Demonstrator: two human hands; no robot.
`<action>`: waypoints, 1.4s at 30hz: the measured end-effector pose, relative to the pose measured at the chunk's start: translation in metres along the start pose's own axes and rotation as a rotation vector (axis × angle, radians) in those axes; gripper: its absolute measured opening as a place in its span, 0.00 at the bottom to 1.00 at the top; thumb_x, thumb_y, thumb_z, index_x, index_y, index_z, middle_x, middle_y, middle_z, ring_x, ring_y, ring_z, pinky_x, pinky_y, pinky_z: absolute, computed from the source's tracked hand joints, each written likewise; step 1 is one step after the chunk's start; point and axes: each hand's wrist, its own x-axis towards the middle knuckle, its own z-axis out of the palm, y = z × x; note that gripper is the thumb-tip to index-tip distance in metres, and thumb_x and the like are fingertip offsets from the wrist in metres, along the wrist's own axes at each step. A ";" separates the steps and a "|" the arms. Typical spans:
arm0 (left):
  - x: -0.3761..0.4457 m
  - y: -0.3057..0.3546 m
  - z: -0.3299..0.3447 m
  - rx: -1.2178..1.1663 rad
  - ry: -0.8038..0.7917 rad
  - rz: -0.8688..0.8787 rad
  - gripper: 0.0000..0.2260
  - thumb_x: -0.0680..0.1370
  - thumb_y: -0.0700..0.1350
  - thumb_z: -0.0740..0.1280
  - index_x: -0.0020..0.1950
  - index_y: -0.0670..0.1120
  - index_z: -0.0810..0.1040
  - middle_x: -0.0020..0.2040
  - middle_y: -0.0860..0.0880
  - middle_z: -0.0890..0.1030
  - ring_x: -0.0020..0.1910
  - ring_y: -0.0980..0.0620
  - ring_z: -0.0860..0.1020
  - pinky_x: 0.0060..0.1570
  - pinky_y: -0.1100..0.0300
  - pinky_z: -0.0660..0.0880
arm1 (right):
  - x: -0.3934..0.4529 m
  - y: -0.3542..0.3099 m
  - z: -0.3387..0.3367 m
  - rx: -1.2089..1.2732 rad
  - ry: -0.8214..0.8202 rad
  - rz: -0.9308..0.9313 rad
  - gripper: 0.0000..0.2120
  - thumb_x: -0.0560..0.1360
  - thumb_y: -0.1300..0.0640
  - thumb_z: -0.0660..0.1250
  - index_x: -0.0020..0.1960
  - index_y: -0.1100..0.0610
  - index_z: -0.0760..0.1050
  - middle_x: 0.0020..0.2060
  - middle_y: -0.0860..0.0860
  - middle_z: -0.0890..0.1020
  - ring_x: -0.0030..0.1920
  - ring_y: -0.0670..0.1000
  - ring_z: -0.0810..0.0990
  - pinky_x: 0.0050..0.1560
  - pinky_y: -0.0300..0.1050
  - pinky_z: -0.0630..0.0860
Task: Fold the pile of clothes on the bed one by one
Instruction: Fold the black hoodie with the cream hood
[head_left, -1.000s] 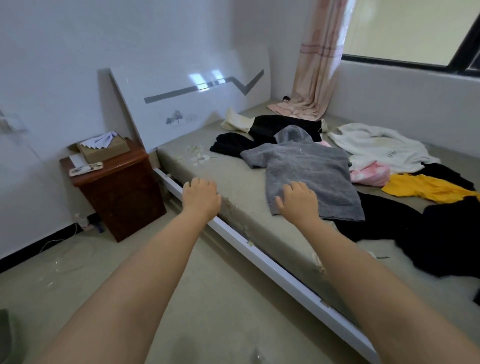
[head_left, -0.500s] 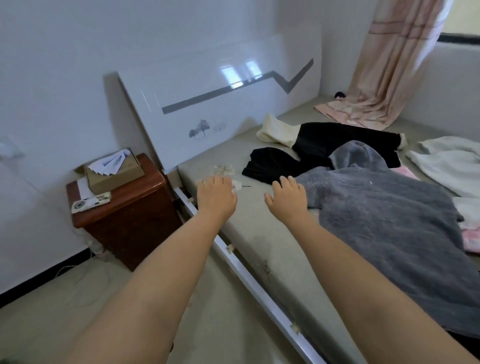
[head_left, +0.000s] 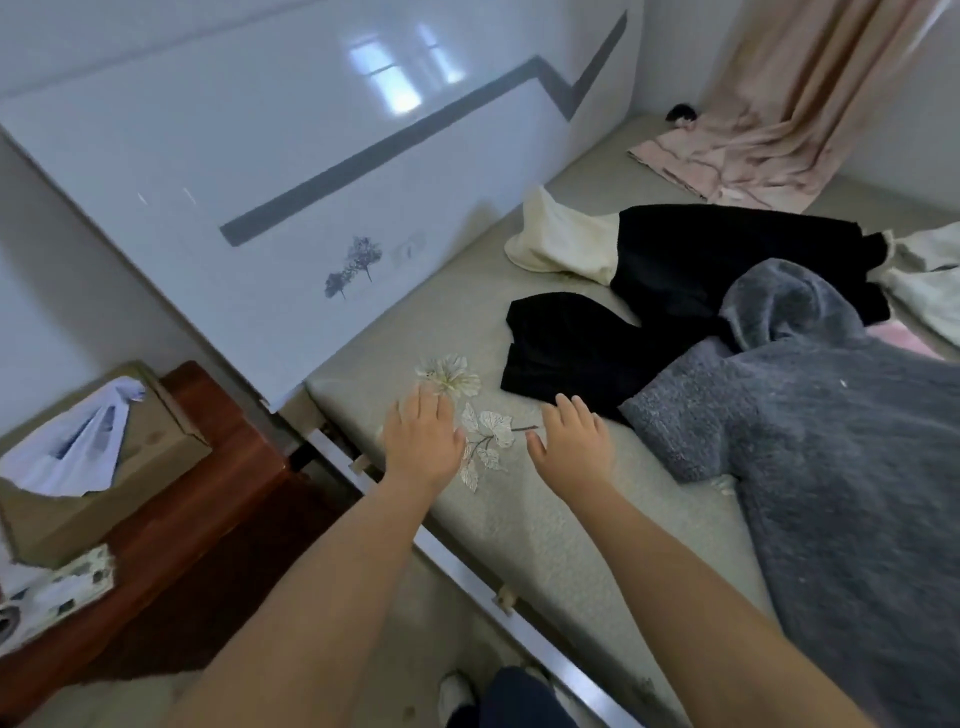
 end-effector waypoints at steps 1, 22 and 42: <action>0.021 -0.004 0.004 0.000 -0.013 0.030 0.22 0.80 0.53 0.51 0.69 0.42 0.61 0.71 0.41 0.61 0.71 0.44 0.58 0.67 0.52 0.58 | 0.016 0.004 0.004 0.001 -0.004 0.040 0.24 0.79 0.47 0.51 0.71 0.58 0.61 0.73 0.55 0.61 0.74 0.54 0.55 0.70 0.49 0.53; 0.415 0.013 0.189 -0.154 -0.187 0.195 0.25 0.80 0.54 0.51 0.72 0.41 0.57 0.73 0.39 0.57 0.73 0.43 0.52 0.70 0.50 0.54 | 0.343 0.139 0.093 -0.035 0.028 0.487 0.22 0.78 0.50 0.58 0.67 0.62 0.67 0.68 0.58 0.69 0.71 0.57 0.62 0.68 0.52 0.60; 0.473 0.043 0.258 -0.191 -0.106 0.460 0.26 0.75 0.54 0.56 0.66 0.38 0.70 0.67 0.38 0.70 0.68 0.41 0.66 0.64 0.43 0.56 | 0.510 0.229 0.147 -0.329 -0.089 0.745 0.13 0.75 0.66 0.54 0.52 0.64 0.75 0.50 0.60 0.79 0.54 0.61 0.74 0.68 0.54 0.54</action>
